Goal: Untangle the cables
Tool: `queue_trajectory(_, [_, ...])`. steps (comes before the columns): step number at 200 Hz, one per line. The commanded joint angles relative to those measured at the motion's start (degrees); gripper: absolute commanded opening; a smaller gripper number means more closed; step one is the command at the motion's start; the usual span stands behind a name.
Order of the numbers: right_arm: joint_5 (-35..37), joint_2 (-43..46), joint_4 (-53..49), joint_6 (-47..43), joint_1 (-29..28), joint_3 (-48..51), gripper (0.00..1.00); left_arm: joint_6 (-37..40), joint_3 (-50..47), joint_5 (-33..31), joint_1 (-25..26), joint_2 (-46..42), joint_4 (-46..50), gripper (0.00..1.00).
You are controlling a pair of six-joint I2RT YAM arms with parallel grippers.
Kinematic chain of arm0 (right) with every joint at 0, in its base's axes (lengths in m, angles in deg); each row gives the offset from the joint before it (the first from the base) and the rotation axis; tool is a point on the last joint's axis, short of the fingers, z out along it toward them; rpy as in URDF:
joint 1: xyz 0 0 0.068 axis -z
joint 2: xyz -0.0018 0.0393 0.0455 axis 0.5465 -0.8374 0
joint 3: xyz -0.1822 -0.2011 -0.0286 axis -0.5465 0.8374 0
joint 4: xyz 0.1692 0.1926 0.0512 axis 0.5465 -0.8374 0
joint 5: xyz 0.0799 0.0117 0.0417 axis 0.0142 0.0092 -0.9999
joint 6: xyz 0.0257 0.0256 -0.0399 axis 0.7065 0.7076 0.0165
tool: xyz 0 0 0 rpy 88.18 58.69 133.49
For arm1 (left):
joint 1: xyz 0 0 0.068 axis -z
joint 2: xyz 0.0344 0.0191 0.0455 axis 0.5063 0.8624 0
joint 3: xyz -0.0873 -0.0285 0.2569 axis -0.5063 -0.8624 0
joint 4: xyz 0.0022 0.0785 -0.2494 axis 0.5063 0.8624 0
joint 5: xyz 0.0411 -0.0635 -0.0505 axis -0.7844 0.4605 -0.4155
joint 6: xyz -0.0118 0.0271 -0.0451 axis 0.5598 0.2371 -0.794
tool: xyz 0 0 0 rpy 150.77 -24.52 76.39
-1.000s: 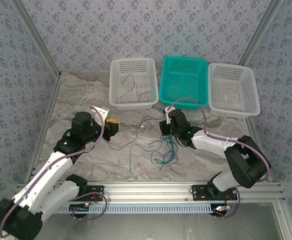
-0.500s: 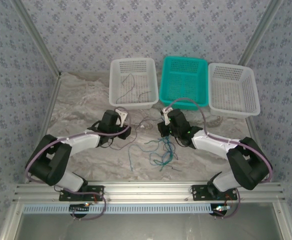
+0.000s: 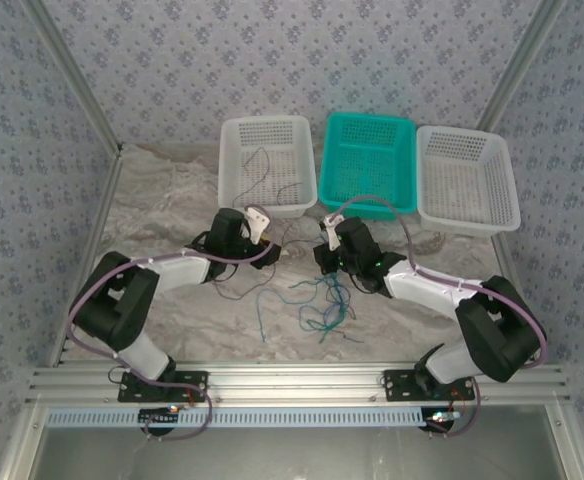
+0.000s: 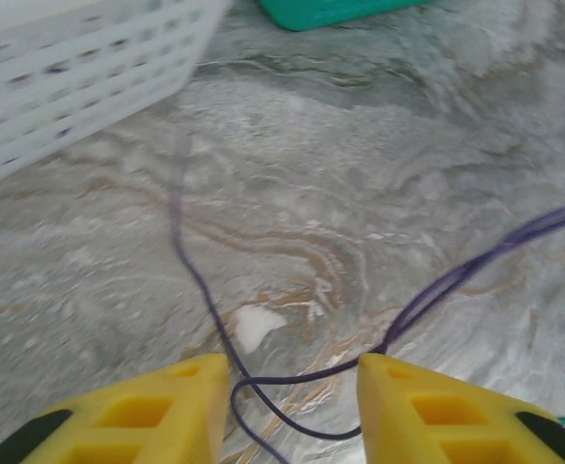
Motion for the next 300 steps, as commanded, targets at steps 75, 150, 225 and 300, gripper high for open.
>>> queue_trajectory(75, [-0.87, 1.0, -2.2, -1.3, -0.58, -3.1, 0.13, 6.16, 4.95, 5.51, 0.76, 7.85, 2.57, 0.28])
queue_trajectory(150, [14.36, -3.07, -12.43, 5.82, 3.19, -5.21, 0.24, 2.61, -1.85, 4.33, 0.76, -7.82, 4.28, 0.0])
queue_trajectory(225, [5.52, 13.6, -8.93, -4.4, -5.03, -2.56, 0.66, 5.08, 1.93, -5.01, 0.89, -21.0, 22.18, 0.0])
queue_trajectory(300, [0.89, 15.11, 25.47, -25.61, -13.19, 12.31, 0.63, -3.14, 7.46, 1.08, 0.9, -23.45, 26.93, 0.0])
